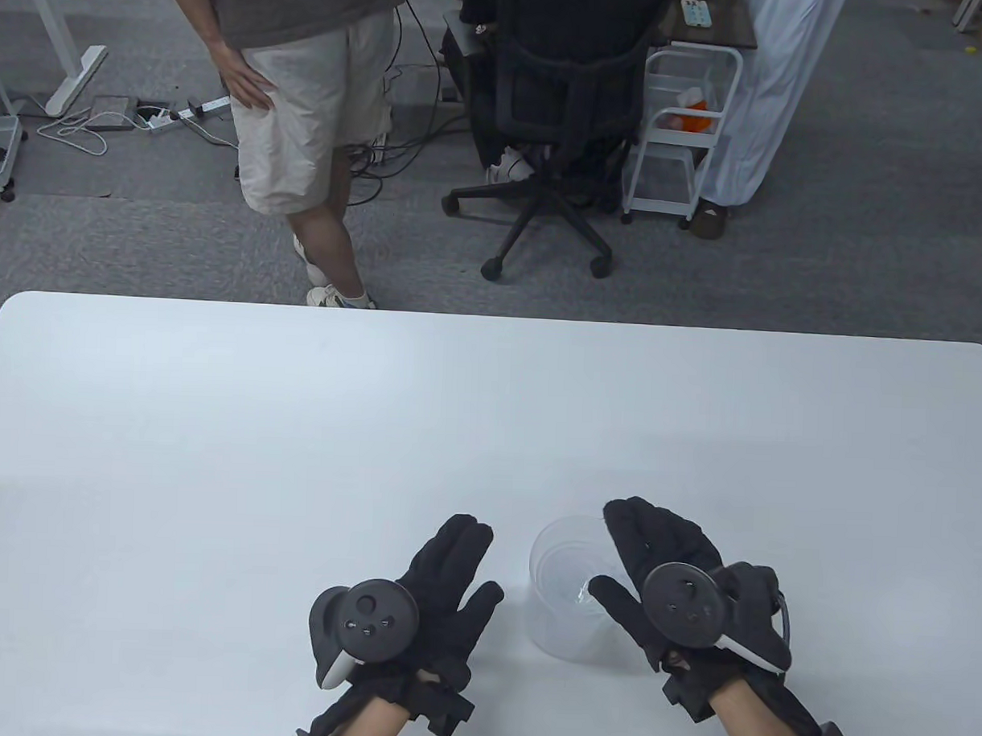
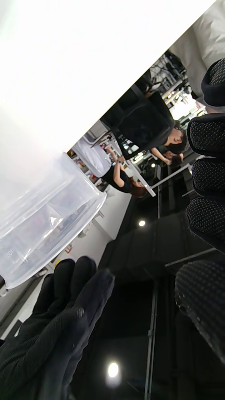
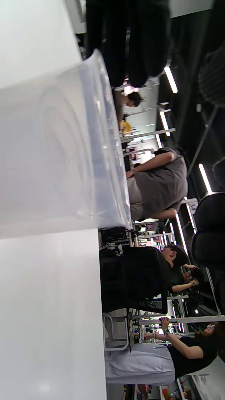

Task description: Nest plastic beakers

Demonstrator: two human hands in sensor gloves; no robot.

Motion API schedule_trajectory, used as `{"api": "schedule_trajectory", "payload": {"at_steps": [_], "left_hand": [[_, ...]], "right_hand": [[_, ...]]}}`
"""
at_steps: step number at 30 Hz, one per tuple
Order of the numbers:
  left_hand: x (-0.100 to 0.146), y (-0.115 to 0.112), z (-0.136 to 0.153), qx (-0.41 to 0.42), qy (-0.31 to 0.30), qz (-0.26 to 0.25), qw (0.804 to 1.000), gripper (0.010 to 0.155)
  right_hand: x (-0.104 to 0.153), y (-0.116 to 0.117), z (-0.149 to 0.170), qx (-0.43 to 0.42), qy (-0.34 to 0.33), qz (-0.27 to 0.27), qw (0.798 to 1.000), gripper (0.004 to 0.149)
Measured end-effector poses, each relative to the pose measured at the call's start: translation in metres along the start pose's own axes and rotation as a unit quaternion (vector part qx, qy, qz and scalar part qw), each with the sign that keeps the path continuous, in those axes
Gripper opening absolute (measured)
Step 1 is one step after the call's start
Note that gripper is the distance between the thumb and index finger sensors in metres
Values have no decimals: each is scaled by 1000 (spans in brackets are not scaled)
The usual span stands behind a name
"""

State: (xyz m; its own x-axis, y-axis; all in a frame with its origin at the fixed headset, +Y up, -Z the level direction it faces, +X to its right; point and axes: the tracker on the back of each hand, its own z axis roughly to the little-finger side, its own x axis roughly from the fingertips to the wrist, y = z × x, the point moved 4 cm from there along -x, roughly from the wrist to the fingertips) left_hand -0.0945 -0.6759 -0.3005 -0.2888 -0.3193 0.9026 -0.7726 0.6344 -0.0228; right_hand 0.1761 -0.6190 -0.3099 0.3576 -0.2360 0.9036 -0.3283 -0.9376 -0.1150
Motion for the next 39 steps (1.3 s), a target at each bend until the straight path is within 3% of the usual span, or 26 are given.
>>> {"api": "schedule_trajectory", "payload": {"at_steps": [7, 12, 19, 39], "left_hand": [[0, 0, 5, -3, 14, 11, 1000, 73], [0, 0, 10, -2, 23, 16, 1000, 75], [0, -3, 17, -5, 34, 25, 999, 76], [-1, -9, 17, -14, 39, 41, 998, 76]], "right_hand": [[34, 5, 52, -110, 35, 43, 992, 83], [48, 20, 72, -144, 47, 49, 987, 85], [55, 39, 80, -162, 48, 40, 985, 86], [60, 43, 85, -166, 54, 39, 984, 86]]}}
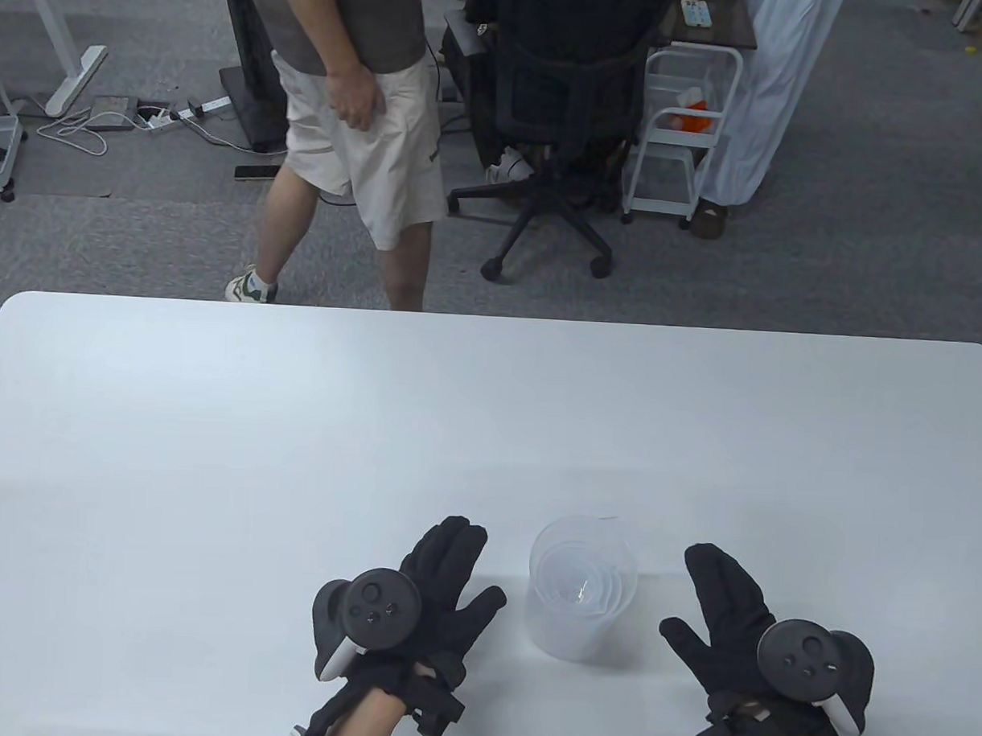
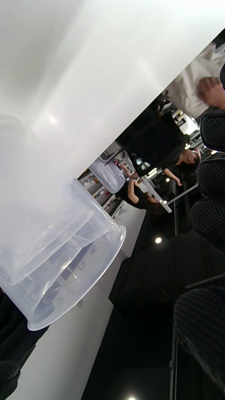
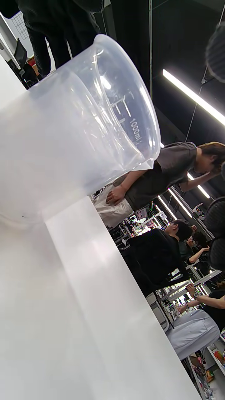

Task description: Nest plastic beakers

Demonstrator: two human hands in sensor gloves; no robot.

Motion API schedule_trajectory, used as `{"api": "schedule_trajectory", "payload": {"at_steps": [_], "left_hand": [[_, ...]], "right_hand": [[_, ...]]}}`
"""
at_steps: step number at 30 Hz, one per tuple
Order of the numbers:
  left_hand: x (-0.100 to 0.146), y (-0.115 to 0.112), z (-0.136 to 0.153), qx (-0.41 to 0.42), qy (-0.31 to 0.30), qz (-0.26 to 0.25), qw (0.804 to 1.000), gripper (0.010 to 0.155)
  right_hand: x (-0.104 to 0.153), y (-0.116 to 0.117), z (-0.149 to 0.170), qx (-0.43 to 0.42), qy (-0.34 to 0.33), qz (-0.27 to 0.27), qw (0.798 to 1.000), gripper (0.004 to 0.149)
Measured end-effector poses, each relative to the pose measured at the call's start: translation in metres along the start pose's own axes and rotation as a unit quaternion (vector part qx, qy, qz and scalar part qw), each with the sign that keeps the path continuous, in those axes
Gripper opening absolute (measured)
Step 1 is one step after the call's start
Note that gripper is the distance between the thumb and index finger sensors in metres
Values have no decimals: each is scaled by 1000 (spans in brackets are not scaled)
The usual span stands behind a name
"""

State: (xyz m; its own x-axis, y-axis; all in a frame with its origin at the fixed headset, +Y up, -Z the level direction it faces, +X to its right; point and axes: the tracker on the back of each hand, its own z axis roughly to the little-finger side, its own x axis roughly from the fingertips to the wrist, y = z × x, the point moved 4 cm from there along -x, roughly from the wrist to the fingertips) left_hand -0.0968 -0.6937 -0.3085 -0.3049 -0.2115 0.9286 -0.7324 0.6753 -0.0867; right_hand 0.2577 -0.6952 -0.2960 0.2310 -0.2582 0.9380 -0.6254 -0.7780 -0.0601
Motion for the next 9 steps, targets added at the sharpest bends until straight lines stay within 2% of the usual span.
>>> {"api": "schedule_trajectory", "payload": {"at_steps": [9], "left_hand": [[0, -2, 0, 0, -1, 2, 1000, 77]], "right_hand": [[0, -1, 1, 0, 4, -2, 1000, 86]]}}
